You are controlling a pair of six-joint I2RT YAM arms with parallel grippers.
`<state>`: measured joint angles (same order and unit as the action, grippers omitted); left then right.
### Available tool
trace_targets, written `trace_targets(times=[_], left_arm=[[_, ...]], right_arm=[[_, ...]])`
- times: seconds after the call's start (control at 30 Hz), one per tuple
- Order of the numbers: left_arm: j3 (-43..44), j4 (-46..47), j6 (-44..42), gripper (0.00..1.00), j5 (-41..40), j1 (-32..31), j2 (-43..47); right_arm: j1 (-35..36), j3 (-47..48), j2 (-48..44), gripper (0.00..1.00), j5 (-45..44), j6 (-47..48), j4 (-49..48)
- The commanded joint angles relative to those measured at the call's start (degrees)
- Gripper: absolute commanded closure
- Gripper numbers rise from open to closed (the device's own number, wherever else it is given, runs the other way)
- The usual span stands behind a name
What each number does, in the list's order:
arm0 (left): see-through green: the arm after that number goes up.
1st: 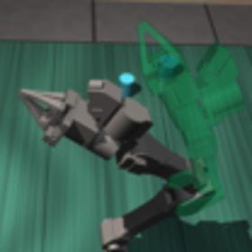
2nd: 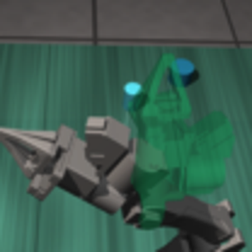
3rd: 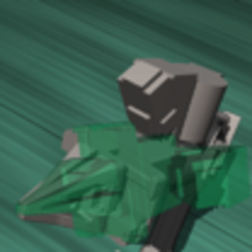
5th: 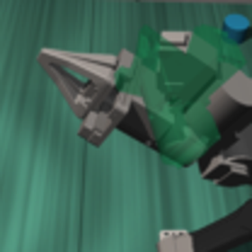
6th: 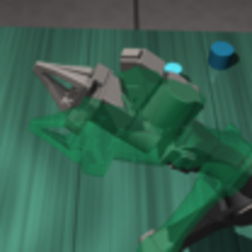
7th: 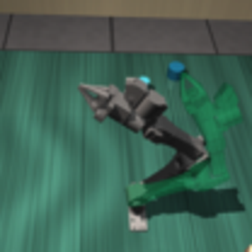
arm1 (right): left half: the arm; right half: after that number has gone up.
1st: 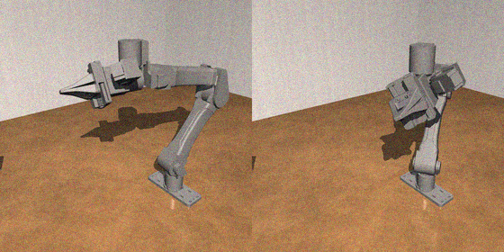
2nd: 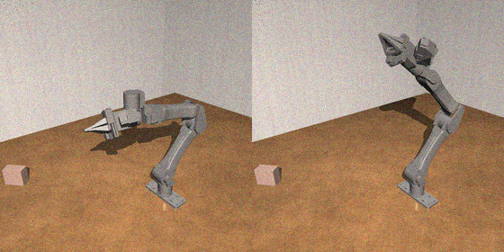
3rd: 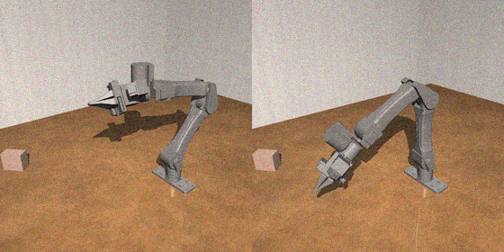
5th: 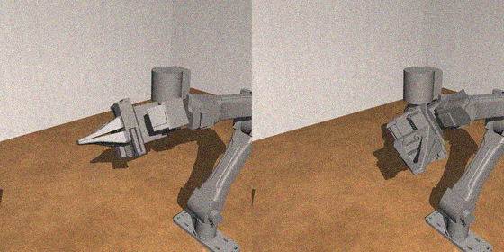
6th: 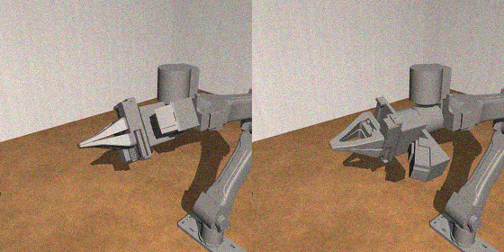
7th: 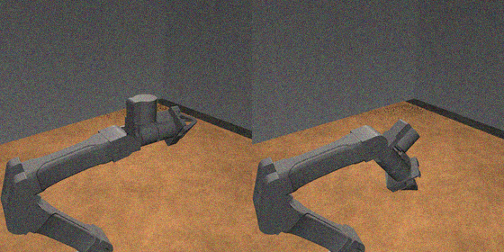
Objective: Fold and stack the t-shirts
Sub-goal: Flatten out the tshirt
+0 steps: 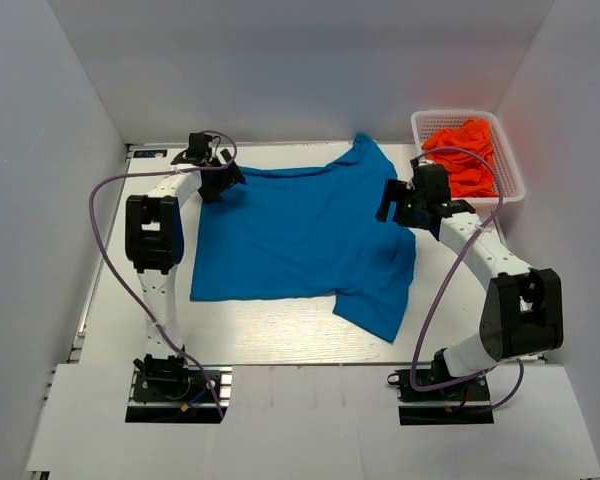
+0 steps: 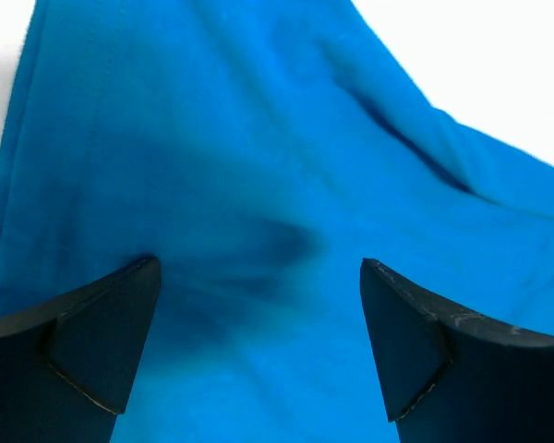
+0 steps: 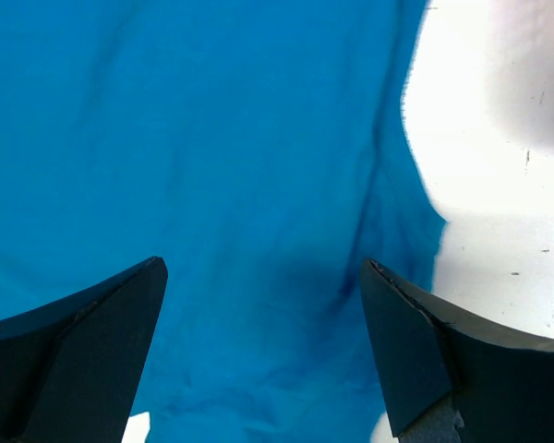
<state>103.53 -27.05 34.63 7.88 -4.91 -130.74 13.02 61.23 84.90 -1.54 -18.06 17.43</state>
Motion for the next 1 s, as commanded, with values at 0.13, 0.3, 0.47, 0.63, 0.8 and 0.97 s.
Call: trace_targets(times=[0.13, 0.3, 0.47, 0.63, 0.8, 0.97], left_arm=[[-3.77, -14.52, -3.52, 0.0, -12.54, 4.55, 1.8], [-3.77, -11.45, -7.64, 0.0, -9.73, 5.17, 3.12], [0.45, -12.24, -8.79, 0.0, -9.73, 5.17, 1.71], [2.38, -12.85, -9.41, 0.0, -9.73, 5.17, 0.58], [2.9, -12.85, -9.41, 0.0, -10.25, 5.17, 0.04], [4.32, -14.87, -9.94, 0.0, -13.5, 5.7, -1.01]], right_arm=[[-0.18, -0.41, -0.01, 0.1, 0.93, -1.01, -2.57], [0.34, 1.51, 3.76, 0.1, 8.99, -0.22, -6.77], [0.52, 8.71, 15.7, 0.1, 10.07, -1.62, -7.85], [0.96, 15.39, 23.8, 0.1, 10.15, -2.06, -7.33], [0.96, 15.93, 28.99, 0.1, 10.42, -2.94, -9.08], [0.43, 15.59, 31.47, 0.1, 5.35, -7.85, -8.82]])
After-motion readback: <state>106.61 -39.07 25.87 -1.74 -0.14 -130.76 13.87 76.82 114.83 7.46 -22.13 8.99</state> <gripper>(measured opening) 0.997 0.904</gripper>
